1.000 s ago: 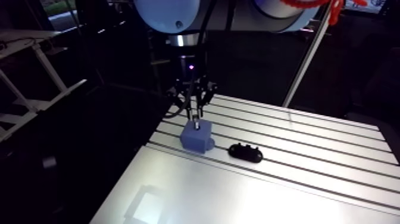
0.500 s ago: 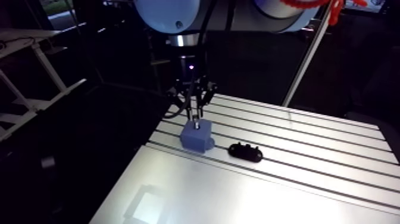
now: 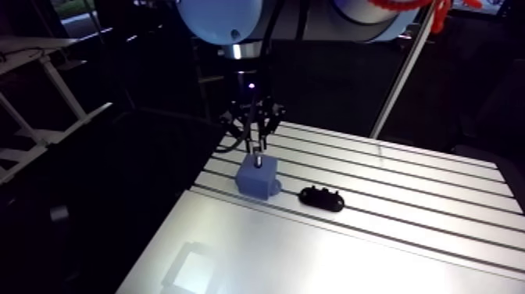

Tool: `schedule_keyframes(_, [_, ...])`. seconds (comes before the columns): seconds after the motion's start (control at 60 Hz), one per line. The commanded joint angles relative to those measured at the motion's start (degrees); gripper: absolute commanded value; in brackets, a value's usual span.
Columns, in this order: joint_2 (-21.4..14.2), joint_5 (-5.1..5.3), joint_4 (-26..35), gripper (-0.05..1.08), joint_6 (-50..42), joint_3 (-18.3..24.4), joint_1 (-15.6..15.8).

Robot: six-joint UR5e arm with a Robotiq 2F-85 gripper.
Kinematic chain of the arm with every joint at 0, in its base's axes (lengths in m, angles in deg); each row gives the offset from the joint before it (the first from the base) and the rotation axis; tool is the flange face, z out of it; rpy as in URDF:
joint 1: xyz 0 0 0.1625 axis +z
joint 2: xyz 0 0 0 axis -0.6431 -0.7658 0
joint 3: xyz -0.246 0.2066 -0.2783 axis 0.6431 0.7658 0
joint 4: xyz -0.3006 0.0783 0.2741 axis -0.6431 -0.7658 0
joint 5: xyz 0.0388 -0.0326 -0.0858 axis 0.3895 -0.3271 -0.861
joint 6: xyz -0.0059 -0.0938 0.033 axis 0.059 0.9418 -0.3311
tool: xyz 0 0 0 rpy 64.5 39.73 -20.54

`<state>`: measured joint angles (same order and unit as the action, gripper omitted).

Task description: Pick up the M10 bolt and insert it into the hex recess until seated.

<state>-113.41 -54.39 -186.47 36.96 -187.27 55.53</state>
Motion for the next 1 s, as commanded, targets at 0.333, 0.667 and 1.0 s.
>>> schedule_keyframes(0.333, [0.04,0.12,0.50,1.08,0.01,-0.05,-0.04])
schedule_keyframes(0.667, [0.04,0.12,0.60,1.08,0.10,-0.14,-0.04])
schedule_keyframes(1.0, [-0.03,-0.04,-0.01,1.08,0.10,-0.84,-0.20])
